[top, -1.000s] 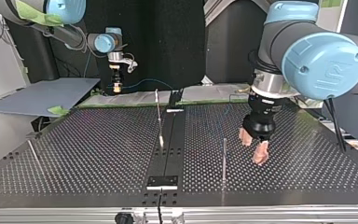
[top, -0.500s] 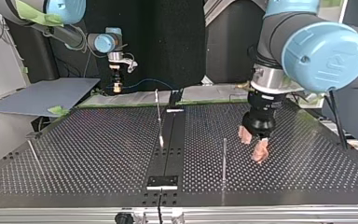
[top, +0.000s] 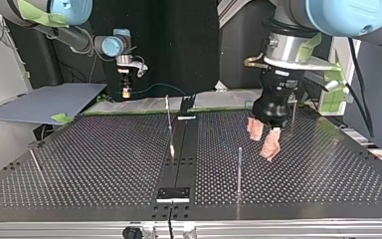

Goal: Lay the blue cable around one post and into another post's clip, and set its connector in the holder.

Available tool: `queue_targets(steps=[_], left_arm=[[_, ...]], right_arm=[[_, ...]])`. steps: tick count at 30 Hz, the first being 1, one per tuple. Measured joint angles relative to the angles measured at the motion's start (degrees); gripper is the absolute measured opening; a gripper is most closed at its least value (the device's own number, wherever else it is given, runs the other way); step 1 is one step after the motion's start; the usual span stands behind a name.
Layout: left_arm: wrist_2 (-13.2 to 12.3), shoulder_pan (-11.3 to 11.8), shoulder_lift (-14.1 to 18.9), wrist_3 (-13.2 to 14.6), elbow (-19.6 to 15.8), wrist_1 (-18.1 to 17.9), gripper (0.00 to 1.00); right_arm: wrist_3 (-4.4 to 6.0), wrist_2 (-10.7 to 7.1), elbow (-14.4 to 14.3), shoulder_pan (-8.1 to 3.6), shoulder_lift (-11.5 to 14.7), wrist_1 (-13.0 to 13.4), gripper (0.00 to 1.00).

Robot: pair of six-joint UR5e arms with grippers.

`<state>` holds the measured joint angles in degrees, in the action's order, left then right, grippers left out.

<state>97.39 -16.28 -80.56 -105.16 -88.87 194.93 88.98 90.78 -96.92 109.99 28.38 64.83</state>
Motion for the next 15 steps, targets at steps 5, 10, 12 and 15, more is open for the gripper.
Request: queue_targets(steps=[5,10,12,15], left_arm=[[-1.1,-1.3,-0.3,-1.5,-2.8,-2.8,1.0],[-1.4,-3.1,-2.5,-1.6,-5.6,-5.6,1.0],[-0.8,-4.1,-3.6,-1.9,-6.8,-6.8,1.0],[0.6,-5.7,-5.3,-2.9,-8.4,-8.5,1.0]], right_arm=[[-0.01,-0.52,0.0,0.66,1.0,-2.0,0.0],[-0.05,-0.77,-0.2,1.37,3.5,-4.8,0.0],[-0.13,-0.67,-0.2,1.63,4.8,-6.1,0.0],[-0.32,-0.46,-0.5,1.92,6.6,-7.8,0.0]])
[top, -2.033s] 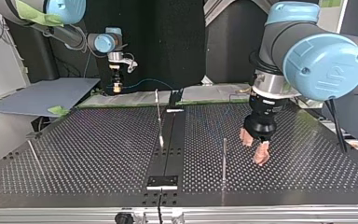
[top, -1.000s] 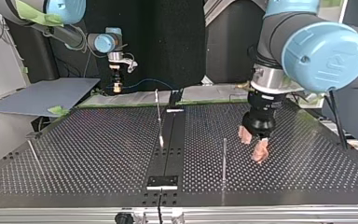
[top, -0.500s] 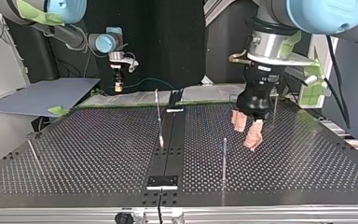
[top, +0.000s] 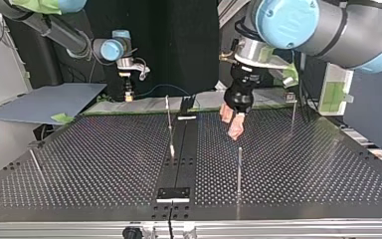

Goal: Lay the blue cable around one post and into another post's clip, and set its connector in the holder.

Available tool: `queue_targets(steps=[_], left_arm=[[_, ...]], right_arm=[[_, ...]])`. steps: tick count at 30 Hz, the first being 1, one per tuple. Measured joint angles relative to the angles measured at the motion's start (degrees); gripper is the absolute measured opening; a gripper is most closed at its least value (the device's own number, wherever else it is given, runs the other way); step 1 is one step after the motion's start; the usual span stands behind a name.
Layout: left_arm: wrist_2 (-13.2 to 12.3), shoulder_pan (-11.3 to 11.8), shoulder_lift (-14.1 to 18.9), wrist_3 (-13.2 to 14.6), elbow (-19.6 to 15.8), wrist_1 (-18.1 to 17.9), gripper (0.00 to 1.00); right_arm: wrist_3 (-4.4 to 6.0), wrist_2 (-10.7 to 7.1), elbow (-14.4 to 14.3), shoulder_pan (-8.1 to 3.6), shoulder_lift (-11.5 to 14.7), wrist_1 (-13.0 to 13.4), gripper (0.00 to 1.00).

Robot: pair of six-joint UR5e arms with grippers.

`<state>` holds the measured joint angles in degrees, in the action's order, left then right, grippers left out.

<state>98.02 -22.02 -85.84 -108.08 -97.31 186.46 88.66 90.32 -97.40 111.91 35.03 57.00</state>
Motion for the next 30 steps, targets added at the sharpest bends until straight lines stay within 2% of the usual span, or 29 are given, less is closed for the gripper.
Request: queue_targets(steps=[7,12,16,20,27,30], left_arm=[[3.7,-3.8,-3.8,-1.1,-3.8,-3.8,1.0],[6.7,-6.8,-5.5,-1.9,-6.8,-6.8,1.0],[8.8,-8.9,-7.2,-1.4,-9.0,-9.0,1.0],[9.8,-11.2,-9.4,-0.1,-11.2,-11.2,1.0],[10.0,-14.9,-13.4,0.1,-15.2,-15.2,1.0],[10.2,-15.5,-14.9,-0.1,-16.8,-16.7,1.0]], right_arm=[[-0.57,0.52,-1.0,0.24,3.9,-2.2,0.0],[-2.76,0.49,-1.7,0.74,4.8,-3.2,0.0],[-3.76,0.44,-2.1,1.43,4.9,-3.1,0.0],[-4.73,0.5,-2.4,2.39,5.1,-3.0,0.0],[-5.01,1.25,-4.5,3.45,5.6,-1.8,0.0],[-4.44,2.0,-5.8,3.64,6.5,-0.4,0.0]])
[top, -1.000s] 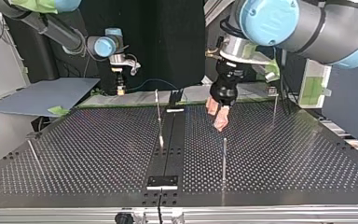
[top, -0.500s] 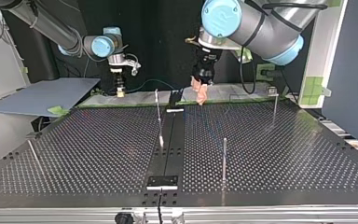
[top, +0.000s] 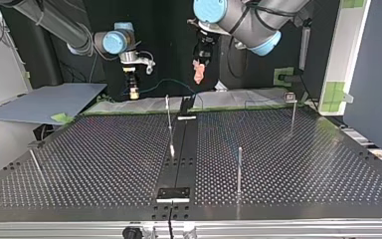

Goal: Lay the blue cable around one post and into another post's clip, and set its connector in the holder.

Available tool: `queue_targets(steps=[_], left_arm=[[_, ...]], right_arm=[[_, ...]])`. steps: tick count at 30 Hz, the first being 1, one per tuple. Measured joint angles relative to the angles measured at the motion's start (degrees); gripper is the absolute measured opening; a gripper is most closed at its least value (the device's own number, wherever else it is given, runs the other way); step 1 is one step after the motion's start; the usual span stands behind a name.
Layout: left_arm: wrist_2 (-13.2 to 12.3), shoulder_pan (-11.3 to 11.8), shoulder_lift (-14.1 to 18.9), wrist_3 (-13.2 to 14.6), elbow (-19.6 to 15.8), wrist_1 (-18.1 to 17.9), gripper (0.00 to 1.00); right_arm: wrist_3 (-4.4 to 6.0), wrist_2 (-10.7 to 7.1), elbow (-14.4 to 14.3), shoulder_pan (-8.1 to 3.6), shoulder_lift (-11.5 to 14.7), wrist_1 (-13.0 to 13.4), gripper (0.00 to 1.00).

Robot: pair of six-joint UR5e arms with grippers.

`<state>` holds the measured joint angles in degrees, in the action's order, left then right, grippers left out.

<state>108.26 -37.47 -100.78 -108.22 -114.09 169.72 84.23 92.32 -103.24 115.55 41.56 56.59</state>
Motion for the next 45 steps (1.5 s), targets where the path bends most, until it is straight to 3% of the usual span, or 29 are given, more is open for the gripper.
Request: queue_targets(steps=[3,8,14,23,29,39,45], left_arm=[[0.4,-0.2,-1.5,-0.2,-1.5,-1.5,1.0],[1.0,-0.2,-3.7,-1.3,-4.1,-4.1,1.0],[-0.3,-0.2,-6.8,-3.4,-7.4,-7.4,1.0],[-0.2,-1.7,-11.9,-8.4,-12.4,-12.4,1.0],[-1.2,-2.5,-15.1,-11.5,-15.2,-15.6,1.0],[-4.0,-2.9,-16.5,-17.2,-12.7,-21.3,1.0],[-4.7,-2.6,-16.5,-18.6,-10.0,-24.5,1.0]], right_arm=[[0.72,0.78,-0.8,0.1,1.4,0.4,0.0],[0.98,1.17,-1.3,0.39,3.9,-0.8,0.0],[2.31,1.02,-2.0,0.57,7.0,-3.0,0.0],[2.51,0.24,-2.1,0.91,12.3,-4.3,0.0],[2.63,-0.31,-2.6,1.54,13.1,-3.8,0.0],[2.86,-0.88,-3.6,3.07,13.1,-2.9,0.0],[2.98,-0.98,-3.9,3.87,13.0,-2.5,0.0]])
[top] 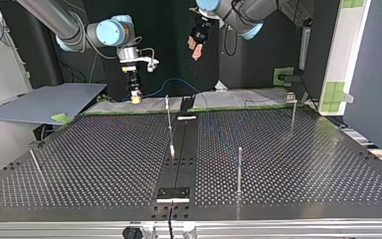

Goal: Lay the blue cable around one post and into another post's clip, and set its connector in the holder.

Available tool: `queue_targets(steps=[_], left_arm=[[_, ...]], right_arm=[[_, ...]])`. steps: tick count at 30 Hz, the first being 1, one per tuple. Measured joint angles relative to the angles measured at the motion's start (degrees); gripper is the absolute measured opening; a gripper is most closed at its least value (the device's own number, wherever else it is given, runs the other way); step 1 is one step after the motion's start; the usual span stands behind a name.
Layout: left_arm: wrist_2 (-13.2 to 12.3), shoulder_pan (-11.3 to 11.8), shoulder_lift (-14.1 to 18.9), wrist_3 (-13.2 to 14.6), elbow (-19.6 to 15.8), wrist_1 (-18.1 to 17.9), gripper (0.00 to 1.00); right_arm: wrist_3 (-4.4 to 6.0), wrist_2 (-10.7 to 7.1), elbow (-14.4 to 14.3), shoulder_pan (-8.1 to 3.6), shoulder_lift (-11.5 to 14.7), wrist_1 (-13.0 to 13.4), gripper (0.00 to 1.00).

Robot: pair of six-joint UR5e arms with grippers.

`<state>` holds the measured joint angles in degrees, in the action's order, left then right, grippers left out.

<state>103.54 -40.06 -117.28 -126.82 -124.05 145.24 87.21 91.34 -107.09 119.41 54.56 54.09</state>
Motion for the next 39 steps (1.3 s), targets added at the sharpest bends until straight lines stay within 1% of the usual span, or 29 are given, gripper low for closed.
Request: queue_targets(steps=[5,11,16,23,27,34,39], left_arm=[[0.0,-0.3,-0.1,-1.2,0.6,-2.4,1.0],[0.6,-1.0,-0.3,-2.3,0.6,-5.7,1.0],[-0.5,-1.1,-2.4,-4.0,1.5,-8.8,1.0],[-1.1,-1.1,-5.9,-6.1,4.9,-12.5,1.0],[-1.3,-1.2,-8.2,-7.7,6.6,-15.1,1.0],[-1.8,-1.2,-9.1,-9.5,7.3,-18.9,1.0],[-2.4,-1.3,-9.5,-11.2,8.0,-22.0,1.0]], right_arm=[[0.09,-0.01,-0.1,0.66,0.0,0.3,0.0],[0.2,-0.01,0.0,1.06,0.0,0.7,0.0],[0.45,-0.01,0.0,1.24,0.0,1.2,0.0],[0.85,-0.08,0.0,1.37,0.0,1.6,0.0],[1.01,-0.1,0.0,1.39,0.0,1.9,0.0],[1.37,-0.15,0.0,1.46,0.0,2.6,0.0],[1.75,-0.61,0.0,1.54,0.0,2.8,0.0]])
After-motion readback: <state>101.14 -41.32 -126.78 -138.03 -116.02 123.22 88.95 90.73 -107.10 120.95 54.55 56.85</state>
